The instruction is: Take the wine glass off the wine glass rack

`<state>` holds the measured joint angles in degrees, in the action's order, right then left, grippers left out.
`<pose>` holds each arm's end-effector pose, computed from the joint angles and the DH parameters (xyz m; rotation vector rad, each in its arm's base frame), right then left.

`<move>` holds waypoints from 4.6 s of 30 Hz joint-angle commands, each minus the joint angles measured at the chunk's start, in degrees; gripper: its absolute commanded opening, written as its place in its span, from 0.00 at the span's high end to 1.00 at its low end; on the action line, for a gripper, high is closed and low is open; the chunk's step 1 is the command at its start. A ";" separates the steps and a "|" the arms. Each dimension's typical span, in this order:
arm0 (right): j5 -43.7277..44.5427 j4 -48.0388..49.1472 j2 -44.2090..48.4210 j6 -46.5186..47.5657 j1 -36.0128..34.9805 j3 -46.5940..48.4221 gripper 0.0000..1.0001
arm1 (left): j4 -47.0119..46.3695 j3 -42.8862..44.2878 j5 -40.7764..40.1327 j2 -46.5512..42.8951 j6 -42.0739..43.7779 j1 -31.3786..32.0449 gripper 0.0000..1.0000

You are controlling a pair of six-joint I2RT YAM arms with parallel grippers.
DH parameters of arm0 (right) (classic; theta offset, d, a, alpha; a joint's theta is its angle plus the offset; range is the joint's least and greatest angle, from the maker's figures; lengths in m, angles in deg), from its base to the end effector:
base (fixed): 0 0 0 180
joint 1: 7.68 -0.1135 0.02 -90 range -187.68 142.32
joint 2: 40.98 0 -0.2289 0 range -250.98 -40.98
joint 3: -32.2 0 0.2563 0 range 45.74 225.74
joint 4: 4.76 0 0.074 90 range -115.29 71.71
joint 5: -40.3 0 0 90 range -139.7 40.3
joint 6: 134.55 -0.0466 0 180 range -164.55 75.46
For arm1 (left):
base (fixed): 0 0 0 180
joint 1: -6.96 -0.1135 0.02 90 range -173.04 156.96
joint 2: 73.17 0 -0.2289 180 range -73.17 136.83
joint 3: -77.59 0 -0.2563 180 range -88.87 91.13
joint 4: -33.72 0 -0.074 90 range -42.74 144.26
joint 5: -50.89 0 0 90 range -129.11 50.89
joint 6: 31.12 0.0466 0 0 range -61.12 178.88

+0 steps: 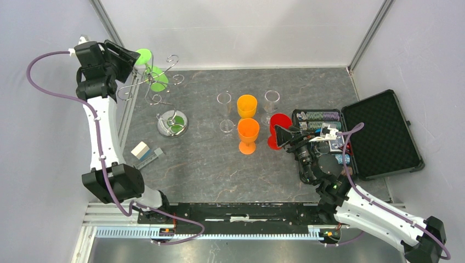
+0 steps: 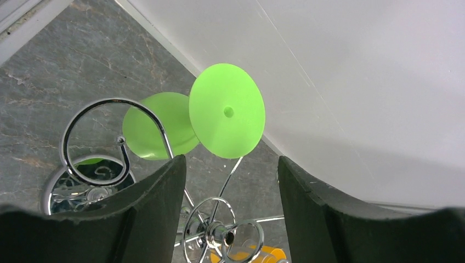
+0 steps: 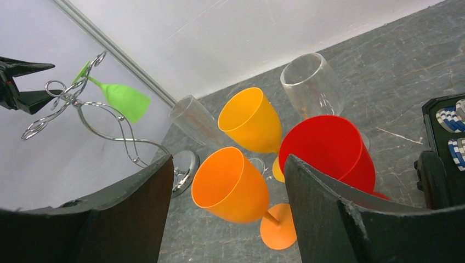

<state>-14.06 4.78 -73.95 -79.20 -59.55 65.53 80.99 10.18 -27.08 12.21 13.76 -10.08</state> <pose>0.1414 0.1362 0.2589 0.3159 1.4466 0.8038 0.3297 0.0909 0.4178 -0.8807 1.7386 -0.5285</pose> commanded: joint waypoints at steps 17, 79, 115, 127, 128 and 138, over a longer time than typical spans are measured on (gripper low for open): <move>0.23 -0.39 0.12 -0.28 -0.17 0.05 0.22 | -16.68 -10.44 -0.05 0.94 -14.27 -0.36 0.48; 1.19 -1.26 0.62 -0.13 -0.22 0.27 0.22 | -36.29 -18.26 15.13 -4.32 -24.93 -1.93 0.98; 2.18 -2.50 1.90 -0.50 -0.18 -0.41 0.22 | -61.00 -24.14 16.42 -5.40 -24.43 -7.85 0.98; 1.46 -2.50 1.12 -0.76 -0.15 0.12 0.18 | -69.67 -23.81 18.60 -9.55 -29.88 -7.83 0.98; 1.10 -2.29 1.00 -0.57 -0.20 0.23 0.17 | -72.74 -23.76 20.38 -9.61 -32.24 -7.77 0.98; -8.08 6.36 -0.40 4.91 -0.20 0.34 0.02 | -92.96 -20.09 27.17 -10.12 -54.02 -1.05 0.98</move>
<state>-17.67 4.78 -73.80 -77.19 -59.55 65.36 -2.32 -12.75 -3.28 4.80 -30.57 -14.67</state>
